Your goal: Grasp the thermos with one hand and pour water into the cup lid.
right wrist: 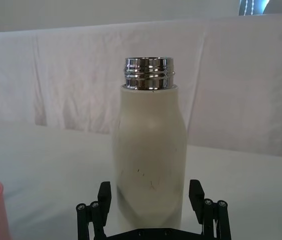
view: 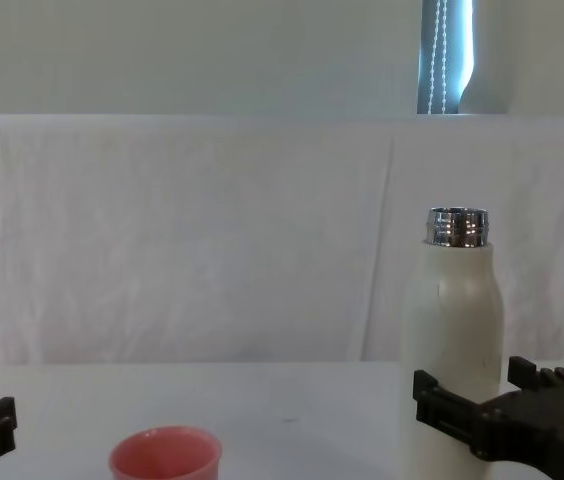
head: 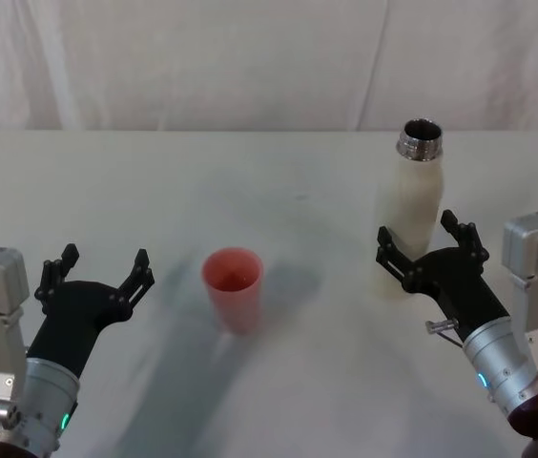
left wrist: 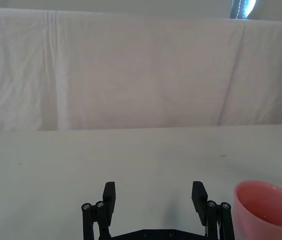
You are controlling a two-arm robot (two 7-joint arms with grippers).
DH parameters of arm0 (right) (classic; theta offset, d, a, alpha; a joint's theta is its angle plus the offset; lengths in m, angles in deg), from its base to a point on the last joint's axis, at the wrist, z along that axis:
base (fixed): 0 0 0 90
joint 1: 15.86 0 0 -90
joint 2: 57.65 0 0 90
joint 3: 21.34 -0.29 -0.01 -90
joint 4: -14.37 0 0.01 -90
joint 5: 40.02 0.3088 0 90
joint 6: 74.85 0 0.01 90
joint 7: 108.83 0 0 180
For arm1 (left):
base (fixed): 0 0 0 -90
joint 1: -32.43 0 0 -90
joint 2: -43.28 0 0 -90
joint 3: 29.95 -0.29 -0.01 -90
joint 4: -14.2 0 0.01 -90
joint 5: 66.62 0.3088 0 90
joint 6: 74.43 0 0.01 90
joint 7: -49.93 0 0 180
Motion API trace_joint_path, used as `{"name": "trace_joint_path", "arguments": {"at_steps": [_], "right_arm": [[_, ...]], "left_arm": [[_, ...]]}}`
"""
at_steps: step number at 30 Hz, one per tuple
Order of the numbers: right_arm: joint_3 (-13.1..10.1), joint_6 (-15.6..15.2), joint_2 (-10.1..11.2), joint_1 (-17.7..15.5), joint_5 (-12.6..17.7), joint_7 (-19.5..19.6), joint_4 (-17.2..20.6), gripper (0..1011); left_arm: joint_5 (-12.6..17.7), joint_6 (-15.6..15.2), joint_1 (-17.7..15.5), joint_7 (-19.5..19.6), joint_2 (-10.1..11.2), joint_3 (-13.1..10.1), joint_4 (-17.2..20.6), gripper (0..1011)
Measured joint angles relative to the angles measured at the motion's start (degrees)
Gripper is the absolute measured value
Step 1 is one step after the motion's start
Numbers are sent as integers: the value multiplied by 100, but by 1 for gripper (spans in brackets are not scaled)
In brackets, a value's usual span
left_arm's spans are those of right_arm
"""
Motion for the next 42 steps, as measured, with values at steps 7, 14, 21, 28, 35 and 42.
{"name": "trace_joint_path", "arguments": {"at_steps": [7,14,21,28,35,42], "right_arm": [[-32,-6,-52,120,76,-7,-104,1002],[-48,-46,-86,213,129,-9,-178,1002],[-44,-68,-114,285,142,-5,-253,1001],[-25,-80,-131,335,143,10,-306,1002],[-11,-86,-132,369,134,16,-331,1002],[10,-86,-141,431,126,16,-377,1002]], "left_arm": [[0,0,0,0,0,0,0,1001],[0,0,0,0,0,0,0,1001],[0,0,0,0,0,0,0,1001],[0,0,0,0,0,0,0,1001],[0,0,0,0,0,0,0,1001],[0,0,0,0,0,0,0,1001]]}}
